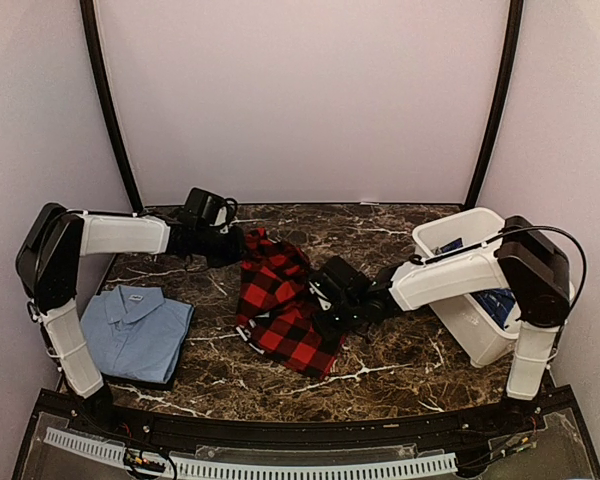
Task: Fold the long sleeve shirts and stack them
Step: Flatten out the square-folded shirt at the center of the board.
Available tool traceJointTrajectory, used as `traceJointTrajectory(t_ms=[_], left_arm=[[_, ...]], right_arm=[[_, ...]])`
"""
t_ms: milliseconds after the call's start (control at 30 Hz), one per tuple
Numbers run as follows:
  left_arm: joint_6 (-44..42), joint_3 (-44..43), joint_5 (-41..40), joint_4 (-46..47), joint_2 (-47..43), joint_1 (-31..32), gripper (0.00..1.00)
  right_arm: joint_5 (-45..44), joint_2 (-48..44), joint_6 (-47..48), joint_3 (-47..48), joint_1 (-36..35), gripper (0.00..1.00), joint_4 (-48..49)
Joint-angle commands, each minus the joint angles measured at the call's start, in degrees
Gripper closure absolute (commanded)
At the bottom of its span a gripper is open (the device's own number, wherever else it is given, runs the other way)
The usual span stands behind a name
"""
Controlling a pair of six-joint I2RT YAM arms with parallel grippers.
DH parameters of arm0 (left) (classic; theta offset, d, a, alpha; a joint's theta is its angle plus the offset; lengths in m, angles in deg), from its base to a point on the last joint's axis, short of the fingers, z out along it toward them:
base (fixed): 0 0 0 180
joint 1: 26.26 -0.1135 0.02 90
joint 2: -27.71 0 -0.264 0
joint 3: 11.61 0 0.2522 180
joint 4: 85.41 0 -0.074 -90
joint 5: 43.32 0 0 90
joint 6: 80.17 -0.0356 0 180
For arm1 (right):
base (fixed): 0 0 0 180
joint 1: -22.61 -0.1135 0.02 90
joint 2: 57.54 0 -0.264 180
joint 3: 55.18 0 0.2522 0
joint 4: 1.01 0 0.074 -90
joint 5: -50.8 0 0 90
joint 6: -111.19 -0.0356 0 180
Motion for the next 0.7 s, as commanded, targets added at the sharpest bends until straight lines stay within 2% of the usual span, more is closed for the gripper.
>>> traceJointTrajectory(t_ms=[0,33,67,100,300,367,400,500,600,667], left_arm=[[0.6,-3.2,2.1,1.8,2.4,-1.2,1.00],[0.6,-4.3,2.4,2.1,2.9,-1.3,1.00],[0.5,-5.0,2.6,2.2,4.2,-1.6,1.00],[0.4,-6.6,2.9,2.1,5.0,-1.7,1.00],[1.7,-13.8,6.5,3.0,11.7,-4.0,1.00],[2.9,-16.9,8.9,3.0,14.4,-4.9,1.00],[3.1,-18.8,9.4,3.0,16.0,-5.0,1.00],[4.3,-22.5,13.6,4.1,19.2,-5.4,1.00],[4.7,-25.3,15.0,4.2,21.0,-5.4,0.95],[4.4,-27.0,15.1,3.7,21.6,-5.6,0.93]], right_arm=[[-0.6,-0.6,-6.6,-0.1,-3.3,0.83,-2.5],[-0.5,-1.4,-8.8,-0.5,-4.4,0.92,-3.2],[-0.8,-2.3,-11.5,-0.8,-5.8,0.97,-4.1],[-1.1,-3.2,-14.3,-1.0,-7.4,0.99,-5.1],[-2.5,-6.3,-32.6,-2.0,-18.3,0.90,-5.8],[-3.8,-6.7,-36.4,-2.4,-20.6,0.75,-5.4],[-4.4,-7.1,-37.8,-2.7,-20.8,0.65,-5.4],[-7.9,-8.2,-39.0,-1.7,-20.5,0.44,-7.0],[-11.7,-8.0,-37.6,2.7,-19.3,0.32,-11.1],[-13.0,-7.8,-35.7,4.8,-17.7,0.28,-12.1]])
